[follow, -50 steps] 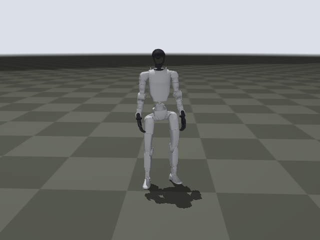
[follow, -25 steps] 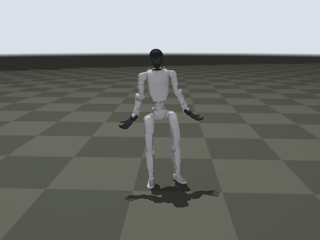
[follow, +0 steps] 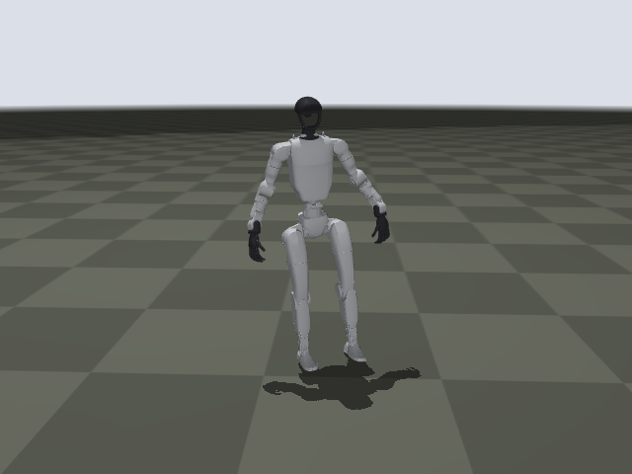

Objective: Kungfu

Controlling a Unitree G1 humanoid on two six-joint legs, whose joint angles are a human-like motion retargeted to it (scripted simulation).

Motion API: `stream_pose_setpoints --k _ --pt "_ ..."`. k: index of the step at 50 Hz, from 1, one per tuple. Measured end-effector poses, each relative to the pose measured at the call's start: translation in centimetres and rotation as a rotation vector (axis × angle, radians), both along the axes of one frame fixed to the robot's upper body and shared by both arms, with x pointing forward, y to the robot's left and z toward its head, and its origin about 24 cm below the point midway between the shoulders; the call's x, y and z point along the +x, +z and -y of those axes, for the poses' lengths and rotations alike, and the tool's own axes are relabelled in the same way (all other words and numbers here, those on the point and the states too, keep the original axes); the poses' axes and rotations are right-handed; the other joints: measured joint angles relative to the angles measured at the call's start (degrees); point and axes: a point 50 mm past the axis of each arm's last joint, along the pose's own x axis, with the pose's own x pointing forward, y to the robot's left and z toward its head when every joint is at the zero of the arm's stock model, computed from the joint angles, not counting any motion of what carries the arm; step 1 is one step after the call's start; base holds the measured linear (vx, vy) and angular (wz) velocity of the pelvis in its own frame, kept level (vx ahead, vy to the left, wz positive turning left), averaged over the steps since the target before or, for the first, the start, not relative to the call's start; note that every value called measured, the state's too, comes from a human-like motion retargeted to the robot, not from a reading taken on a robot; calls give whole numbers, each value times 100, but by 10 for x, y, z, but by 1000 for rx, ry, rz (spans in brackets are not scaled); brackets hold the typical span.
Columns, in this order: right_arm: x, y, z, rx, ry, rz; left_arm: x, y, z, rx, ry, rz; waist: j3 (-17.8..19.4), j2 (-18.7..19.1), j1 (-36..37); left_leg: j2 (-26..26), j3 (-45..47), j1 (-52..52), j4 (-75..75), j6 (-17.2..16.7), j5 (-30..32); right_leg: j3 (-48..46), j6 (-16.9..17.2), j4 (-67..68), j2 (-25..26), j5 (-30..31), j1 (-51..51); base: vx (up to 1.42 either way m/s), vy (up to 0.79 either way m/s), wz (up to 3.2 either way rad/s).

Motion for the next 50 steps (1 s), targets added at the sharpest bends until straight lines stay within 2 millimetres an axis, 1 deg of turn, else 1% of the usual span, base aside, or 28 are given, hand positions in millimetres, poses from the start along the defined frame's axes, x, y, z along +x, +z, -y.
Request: stream_pose_setpoints --k 2,3,4,5,7,8,10,12,13,15,17,18,20,21,22,23,25,28,32,35,38,41,45,47,50 --pt "3 -2 -4 -101 458 -178 9 7 -11 201 -437 -132 -104 -46 -47 -123 -181 -106 117 118 172 -91 -6 -115 -37 38 38 5 -6 47" --pt "6 -4 -8 -162 662 -235 12 9 -12 271 -601 -154 -155 -80 -61 -181 -216 -168 196 182 197 -133 23 -178 -87 60 53 0 0 0" --pt "10 -6 -11 -229 832 -267 14 7 -11 311 -713 -157 -169 -108 -26 -195 -160 -193 246 236 242 -165 60 -225 -131 84 73 3 5 -25" --pt "14 -8 -14 -298 988 -280 14 5 -7 335 -799 -148 -166 -133 32 -187 -59 -199 281 284 297 -192 102 -265 -171 109 95 4 10 -65" --pt "21 -11 -20 -392 1144 -255 3 -3 1 307 -783 -152 -111 -168 159 -160 127 -101 294 289 273 -189 141 -295 -222 151 139 6 11 -79" --pt "23 -12 -24 -414 1163 -236 -5 -8 5 278 -728 -170 -103 -179 180 -185 132 -57 310 244 248 -189 150 -307 -244 169 155 10 11 -58" --pt "21 -15 -31 -411 1113 -216 -24 -16 13 205 -576 -224 -141 -216 170 -340 36 -46 399 253 202 -160 175 -325 -316 199 169 18 15 -36" --pt "13 -19 -36 -347 963 -227 -35 -21 19 143 -432 -262 -234 -274 172 -465 113 -127 493 492 180 -107 220 -317 -416 204 141 18 16 -22" --pt "7 -20 -37 -309 876 -236 -39 -22 21 119 -389 -275 -257 -293 181 -474 231 -116 481 661 202 -98 242 -311 -459 198 156 16 18 -14" --pt "-3 -21 -38 -239 708 -251 -43 -23 23 97 -353 -291 -282 -282 191 -435 459 -35 383 991 254 -125 292 -262 -496 164 184 16 21 -4" --pt "-14 -22 -36 -197 579 -277 -44 -23 21 110 -371 -302 -335 -222 117 -527 249 36 306 1151 138 -308 426 -90 -543 96 155 19 19 5" --pt "-20 -22 -35 -190 529 -297 -46 -23 20 120 -383 -304 -371 -192 92 -553 173 49 276 1174 92 -383 529 71 -571 65 82 18 21 -20" --pt "-26 -22 -33 -187 466 -326 -47 -22 18 138 -390 -295 -404 -172 109 -526 260 53 190 1229 59 -307 908 620 -589 182 -256 13 28 -63" --pt "-24 -22 -32 -189 458 -325 -47 -22 17 142 -375 -287 -378 -182 157 -476 425 96 116 1249 55 -232 1269 988 -579 440 -485 0 16 -105" --pt "-21 -22 -31 -189 455 -320 -46 -21 15 147 -357 -279 -357 -171 218 -335 558 92 85 1212 41 -256 1519 1355 -474 672 -750 -13 -17 -138" --pt "-15 -22 -33 -187 465 -307 -45 -19 11 154 -328 -269 -348 -116 305 -11 630 -9 142 1062 10 -478 1549 1721 -174 853 -1084 -15 -33 -140" --pt "-7 -21 -31 -204 487 -292 -46 -19 8 148 -264 -267 -319 12 336 291 776 -38 79 965 54 -808 1559 2729 124 845 -1771 -13 -22 -103" --pt "-1 -20 -31 -234 494 -249 -53 -19 6 144 -175 -290 -330 287 209 470 931 1 -172 1029 212 -1551 1559 4566 -4 511 -2719 -8 8 -41" --pt "-6 -21 -37 -225 439 -195 -59 -21 7 140 -147 -288 -420 606 28 599 1039 -25 -375 1176 327 -2288 1559 6653 -276 -66 -3723 5 13 -1" --pt "-14 -23 -42 -197 390 -205 -59 -22 10 136 -145 -259 -516 742 -84 639 1086 -95 -400 1277 303 -2595 1559 7745 -370 -483 -4337 9 4 6" --pt "-21 -24 -47 -166 360 -215 -58 -24 15 121 -134 -243 -554 786 -86 592 1044 -98 -343 1500 163 -2732 1559 8335 -429 -720 -4703 8 6 -11" --pt "-25 -25 -49 -159 357 -219 -58 -27 23 98 -104 -225 -564 721 -9 472 1071 -43 -259 1679 -8 -2683 1559 8528 -369 -840 -4897 11 1 -35" --pt "-15 -23 -46 -192 373 -174 -59 -32 36 51 -38 -153 -403 558 8 243 1105 132 -83 1763 -267 -2385 1559 8058 -149 -620 -4761 8 -6 -42" --pt "-13 -21 -42 -223 356 -147 -62 -35 43 45 7 -87 -382 487 15 120 1229 269 -69 1782 -315 -2158 1559 7463 -48 -365 -4465 18 -3 -38" --pt "-10 -18 -39 -261 288 -93 -70 -40 57 41 111 7 -548 449 -37 1 1377 268 -50 1606 -147 -1910 1559 6176 -7 224 -3906 22 -8 -10"
